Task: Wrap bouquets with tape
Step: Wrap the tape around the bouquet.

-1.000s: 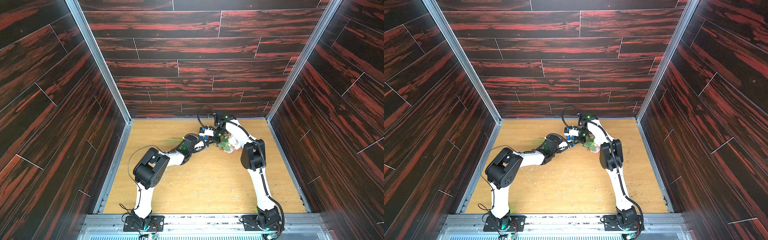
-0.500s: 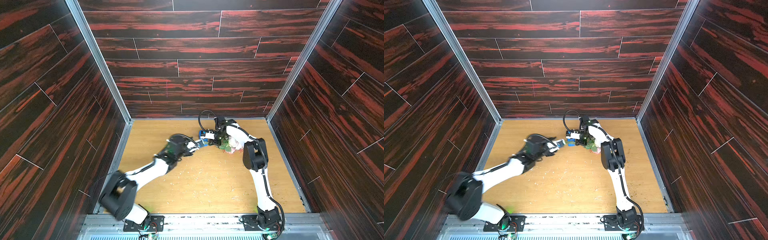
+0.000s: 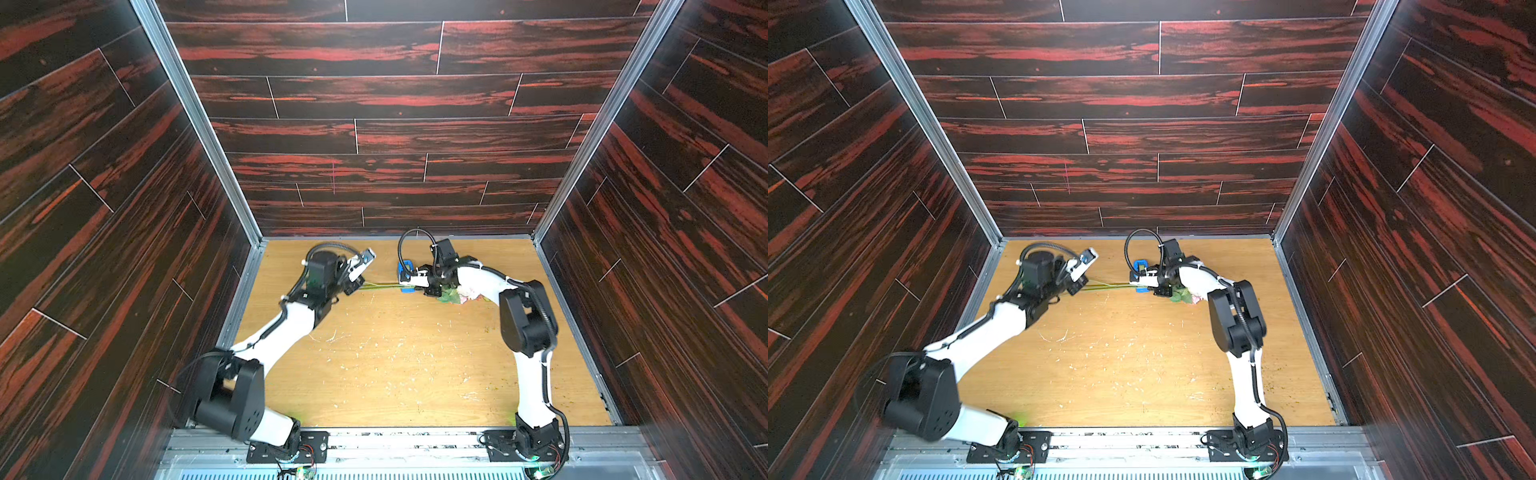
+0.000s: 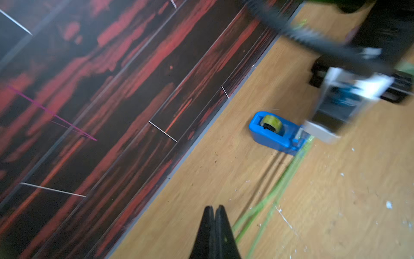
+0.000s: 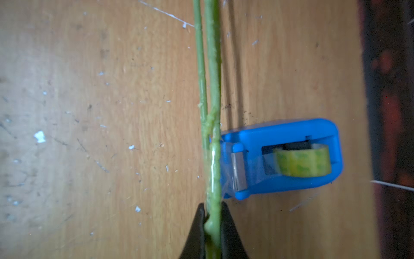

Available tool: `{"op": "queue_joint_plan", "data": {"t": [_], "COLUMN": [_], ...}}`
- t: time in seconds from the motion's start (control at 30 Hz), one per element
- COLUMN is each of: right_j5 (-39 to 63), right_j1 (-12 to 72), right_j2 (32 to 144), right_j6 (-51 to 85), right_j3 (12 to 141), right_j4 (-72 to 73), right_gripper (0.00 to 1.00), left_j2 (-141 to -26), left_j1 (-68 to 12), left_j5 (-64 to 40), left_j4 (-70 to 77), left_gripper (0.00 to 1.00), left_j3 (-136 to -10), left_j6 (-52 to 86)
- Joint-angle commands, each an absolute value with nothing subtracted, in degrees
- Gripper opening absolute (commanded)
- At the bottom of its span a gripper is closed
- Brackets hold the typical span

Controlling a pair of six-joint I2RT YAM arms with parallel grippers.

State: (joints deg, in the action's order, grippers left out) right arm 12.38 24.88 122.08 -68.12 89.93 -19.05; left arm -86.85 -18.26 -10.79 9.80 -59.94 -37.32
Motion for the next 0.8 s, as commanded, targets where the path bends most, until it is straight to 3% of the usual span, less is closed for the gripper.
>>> {"op": "queue_joint_plan", "data": {"t": [0.0,0.1,0.27,0.33,0.6,0.77], "right_j5": [14.66,14.42,13.6,12.87,10.33,9.69], "right_j1": [25.71,26.1,26.76,27.1,27.94,28.3], "right_j2": [116.48,114.59,112.08,110.89,107.9,107.21], "right_j6": [-72.04,-73.93,-76.58,-77.63,-85.17,-87.8], "right_j3": [84.54,79.34,72.54,69.42,58.46,54.69], "right_j4": [-2.88,4.66,13.93,18.24,35.43,41.67], "right_gripper": [0.0,0.0,0.0,0.0,0.0,0.0], "left_j2": [-89.61,-92.31,-96.58,-99.53,-115.1,-121.7], "left_j1": [-18.02,-17.84,-17.84,-17.84,-17.84,-18.35], "left_j5": [-12.21,-13.57,-18.43,-20.28,-29.44,-31.88], "left_j4": [1.57,-3.51,-17.19,-24.44,-54.84,-59.02], "left_gripper": [0.01,0.04,0.42,0.51,0.73,0.75], "left_j3": [-64.72,-68.14,-75.36,-79.42,-99.3,-106.95], "left_j6": [-37.12,-38.51,-42.04,-44.36,-53.9,-54.09]}}
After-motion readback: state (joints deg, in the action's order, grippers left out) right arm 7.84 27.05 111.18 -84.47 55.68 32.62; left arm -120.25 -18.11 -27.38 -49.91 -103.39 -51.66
